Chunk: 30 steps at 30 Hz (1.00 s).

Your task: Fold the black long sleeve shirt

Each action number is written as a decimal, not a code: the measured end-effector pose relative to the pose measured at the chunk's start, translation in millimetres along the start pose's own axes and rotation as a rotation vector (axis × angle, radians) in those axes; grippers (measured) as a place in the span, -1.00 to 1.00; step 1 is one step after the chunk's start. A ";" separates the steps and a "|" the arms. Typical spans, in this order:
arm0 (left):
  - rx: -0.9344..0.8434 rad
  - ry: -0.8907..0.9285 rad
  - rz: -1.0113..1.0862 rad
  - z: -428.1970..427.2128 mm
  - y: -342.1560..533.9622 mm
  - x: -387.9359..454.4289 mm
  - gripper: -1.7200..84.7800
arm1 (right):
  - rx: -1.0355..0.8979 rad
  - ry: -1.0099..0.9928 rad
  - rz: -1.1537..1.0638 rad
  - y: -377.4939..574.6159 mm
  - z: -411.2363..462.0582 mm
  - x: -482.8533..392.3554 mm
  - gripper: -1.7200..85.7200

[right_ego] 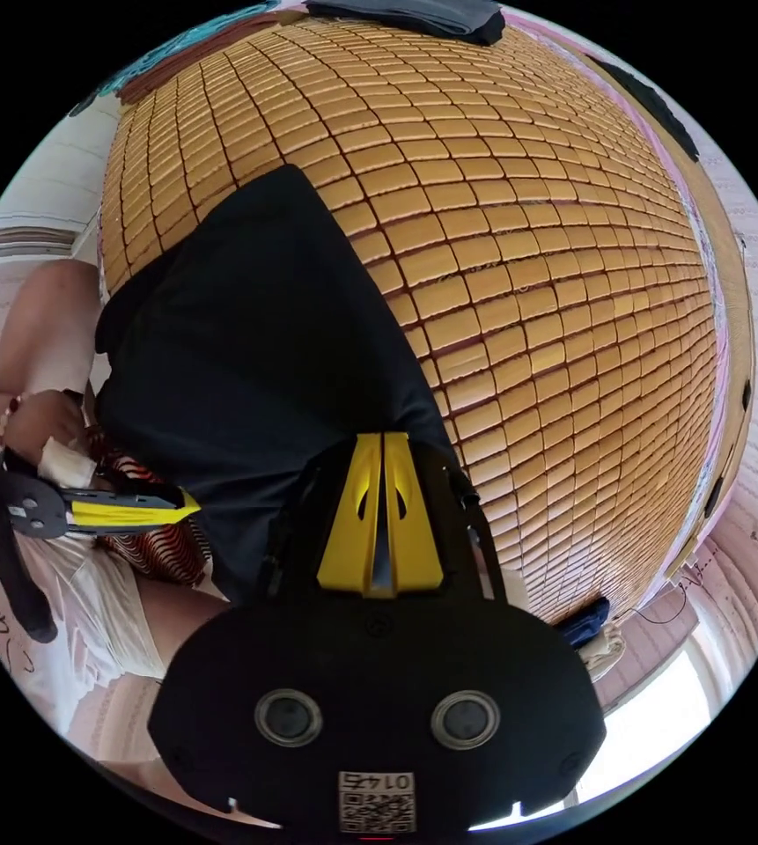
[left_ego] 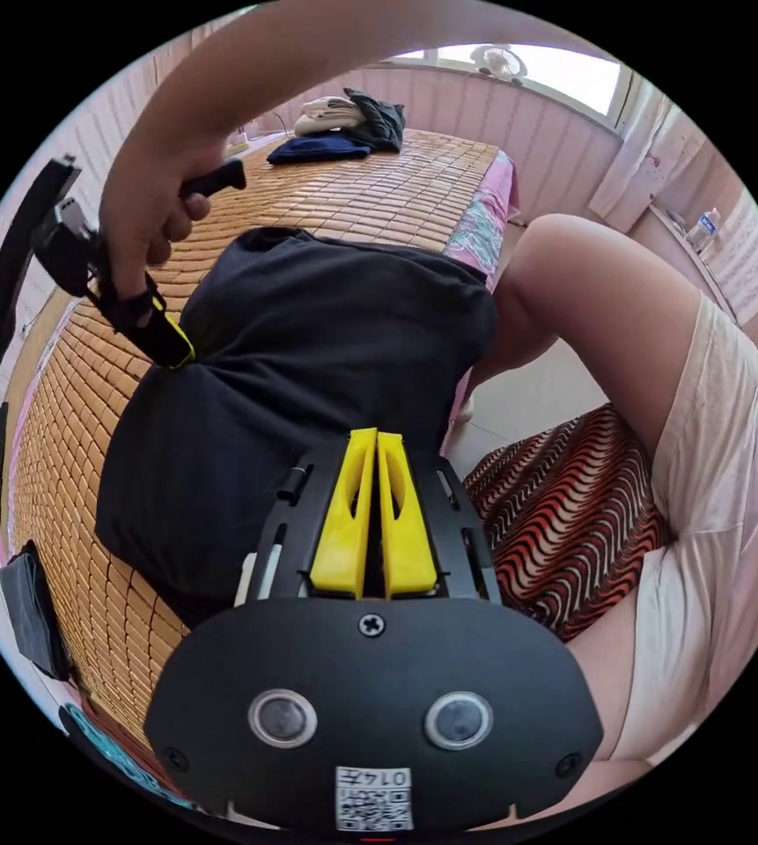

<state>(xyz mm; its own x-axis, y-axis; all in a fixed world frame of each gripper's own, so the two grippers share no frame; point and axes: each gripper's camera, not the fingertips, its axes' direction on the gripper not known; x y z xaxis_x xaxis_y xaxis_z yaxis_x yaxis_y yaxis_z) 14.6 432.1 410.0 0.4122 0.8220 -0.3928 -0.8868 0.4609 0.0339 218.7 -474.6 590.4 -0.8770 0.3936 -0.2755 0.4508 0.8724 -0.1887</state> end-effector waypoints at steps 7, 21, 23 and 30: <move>0.005 -0.033 0.096 8.3 -0.4 17.6 -0.98 | -0.116 -0.083 -0.005 -2.8 15.3 14.8 -0.97; 0.272 0.116 0.105 -1.0 -3.8 37.5 -0.72 | 0.314 -0.246 0.691 339.0 114.4 -22.0 -0.81; 0.265 0.157 0.093 9.4 -13.1 45.5 -0.66 | 0.293 -0.305 0.749 370.6 146.1 -35.6 -0.79; 0.203 0.066 0.053 30.5 -48.2 71.7 -0.58 | 0.447 -0.584 0.850 450.1 231.0 -55.2 -0.92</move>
<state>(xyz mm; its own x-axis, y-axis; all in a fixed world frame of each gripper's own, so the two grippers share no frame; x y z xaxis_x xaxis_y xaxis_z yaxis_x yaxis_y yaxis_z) 93.2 479.0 408.2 0.3456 0.8263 -0.4448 -0.8437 0.4811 0.2382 508.4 -170.6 302.9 -0.0969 0.5131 -0.8529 0.9874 0.1571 -0.0177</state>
